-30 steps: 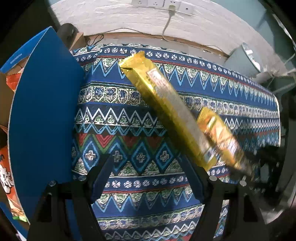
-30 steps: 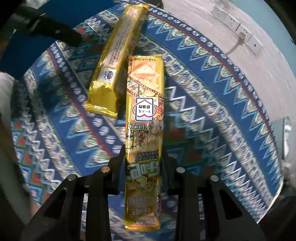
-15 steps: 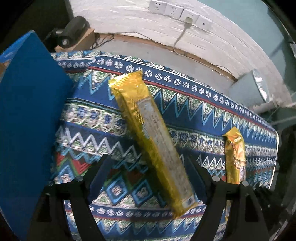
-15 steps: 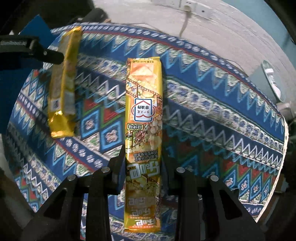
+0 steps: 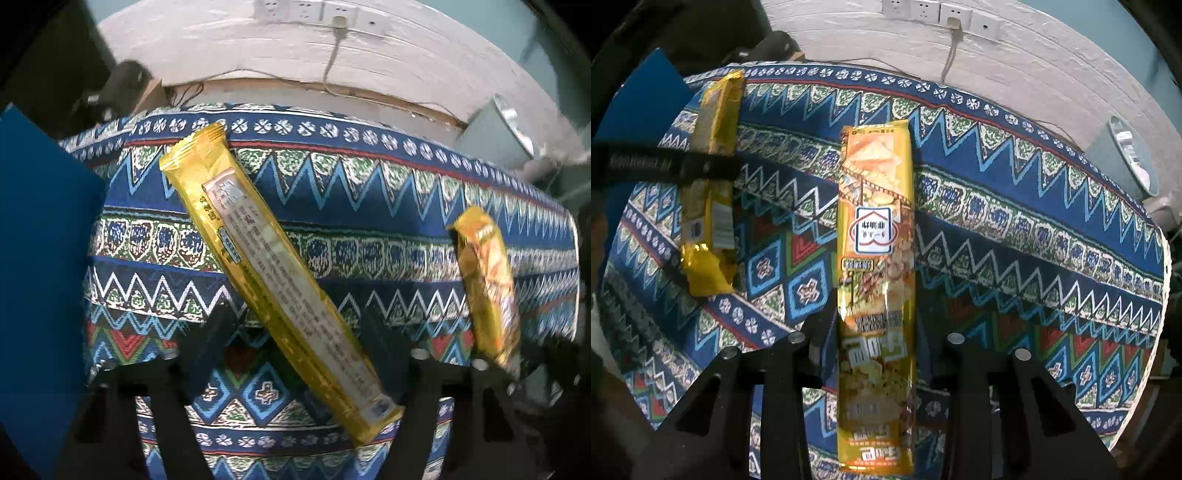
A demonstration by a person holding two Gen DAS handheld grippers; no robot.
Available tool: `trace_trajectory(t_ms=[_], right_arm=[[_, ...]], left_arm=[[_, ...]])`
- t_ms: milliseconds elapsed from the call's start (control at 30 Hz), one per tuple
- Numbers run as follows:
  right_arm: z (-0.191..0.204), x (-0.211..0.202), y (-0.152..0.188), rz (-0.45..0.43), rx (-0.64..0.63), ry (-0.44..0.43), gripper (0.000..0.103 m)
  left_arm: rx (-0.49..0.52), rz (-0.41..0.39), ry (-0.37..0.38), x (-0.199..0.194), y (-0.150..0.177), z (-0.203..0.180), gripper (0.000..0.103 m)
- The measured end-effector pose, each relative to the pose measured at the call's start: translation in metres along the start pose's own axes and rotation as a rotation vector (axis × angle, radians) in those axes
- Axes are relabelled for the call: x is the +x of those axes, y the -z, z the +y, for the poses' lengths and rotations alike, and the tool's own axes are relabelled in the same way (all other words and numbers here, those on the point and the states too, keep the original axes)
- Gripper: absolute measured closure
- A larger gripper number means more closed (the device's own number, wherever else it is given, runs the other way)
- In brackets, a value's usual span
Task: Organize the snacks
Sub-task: 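Grasp the gold bar with left gripper while right grasps the printed yellow bar, then lift both held bars and carry them over the cardboard box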
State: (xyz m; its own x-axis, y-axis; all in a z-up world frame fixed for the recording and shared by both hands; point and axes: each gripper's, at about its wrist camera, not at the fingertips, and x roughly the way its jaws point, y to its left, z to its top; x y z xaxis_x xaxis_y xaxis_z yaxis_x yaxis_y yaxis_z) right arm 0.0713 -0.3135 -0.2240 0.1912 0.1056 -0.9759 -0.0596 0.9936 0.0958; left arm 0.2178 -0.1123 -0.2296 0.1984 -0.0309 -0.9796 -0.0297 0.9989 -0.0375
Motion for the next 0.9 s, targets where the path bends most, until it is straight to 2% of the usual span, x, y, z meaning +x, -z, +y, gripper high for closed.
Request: trace_trajectory(t_ms=[100,167,400,667,900], right_arm=[[0.001,0.006,-0.008,0.002,-0.012,0.021,0.068],[0.008,0.009,-0.010,0.002,-0.021,0.030,0.072],[0.019,0.006,-0.008,0.003,-0.034,0.051,0.073],[0.039,-0.020,-0.009,-0.020,-0.037,0.048,0.073],[0.052,-0.047,-0.015,-0.037,-0.042,0.059,0.073]], left_arm=[[0.004,0.007,0.045,-0.003,0.004,0.003,0.051],[0.001,0.010,0.067,-0.005,0.007,0.004,0.056],[0.048,-0.004,0.080,-0.017,0.030,0.007,0.072],[0.116,-0.026,0.058,-0.036,0.047,0.017,0.074],[0.161,-0.093,0.028,-0.073,0.072,0.036,0.074]])
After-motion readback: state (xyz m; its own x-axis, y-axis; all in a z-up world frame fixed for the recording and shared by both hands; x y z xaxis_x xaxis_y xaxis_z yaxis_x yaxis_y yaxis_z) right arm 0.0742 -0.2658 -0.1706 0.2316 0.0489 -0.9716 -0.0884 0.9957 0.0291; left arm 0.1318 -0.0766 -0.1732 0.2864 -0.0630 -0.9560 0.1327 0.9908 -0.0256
